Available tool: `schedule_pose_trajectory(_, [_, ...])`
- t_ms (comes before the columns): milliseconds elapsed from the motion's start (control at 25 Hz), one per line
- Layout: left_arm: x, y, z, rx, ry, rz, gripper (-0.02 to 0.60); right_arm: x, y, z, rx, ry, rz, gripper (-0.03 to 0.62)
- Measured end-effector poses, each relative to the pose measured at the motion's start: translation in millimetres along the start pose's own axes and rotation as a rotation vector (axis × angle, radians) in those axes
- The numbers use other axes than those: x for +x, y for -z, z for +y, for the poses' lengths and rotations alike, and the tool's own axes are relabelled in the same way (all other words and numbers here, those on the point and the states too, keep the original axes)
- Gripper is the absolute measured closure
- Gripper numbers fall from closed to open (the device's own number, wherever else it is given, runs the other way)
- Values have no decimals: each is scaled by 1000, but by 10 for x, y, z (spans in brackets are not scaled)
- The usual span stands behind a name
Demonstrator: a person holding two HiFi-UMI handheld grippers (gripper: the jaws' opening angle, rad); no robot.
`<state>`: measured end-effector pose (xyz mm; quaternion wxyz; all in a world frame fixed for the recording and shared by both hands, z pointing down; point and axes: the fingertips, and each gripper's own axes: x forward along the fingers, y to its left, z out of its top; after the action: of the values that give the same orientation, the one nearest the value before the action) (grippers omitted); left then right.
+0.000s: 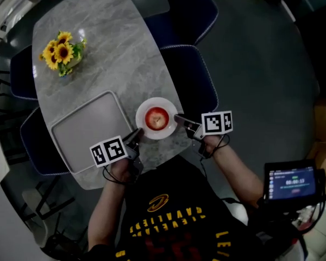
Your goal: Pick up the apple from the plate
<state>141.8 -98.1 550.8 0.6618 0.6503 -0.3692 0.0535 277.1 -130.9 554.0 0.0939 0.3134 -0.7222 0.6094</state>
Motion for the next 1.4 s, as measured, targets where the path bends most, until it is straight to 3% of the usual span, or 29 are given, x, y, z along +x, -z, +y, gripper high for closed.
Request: schedule_pose_trajectory(1400, [-3,-1,7,2,0,-18,551,3,-3,52,-8,-13,15,560])
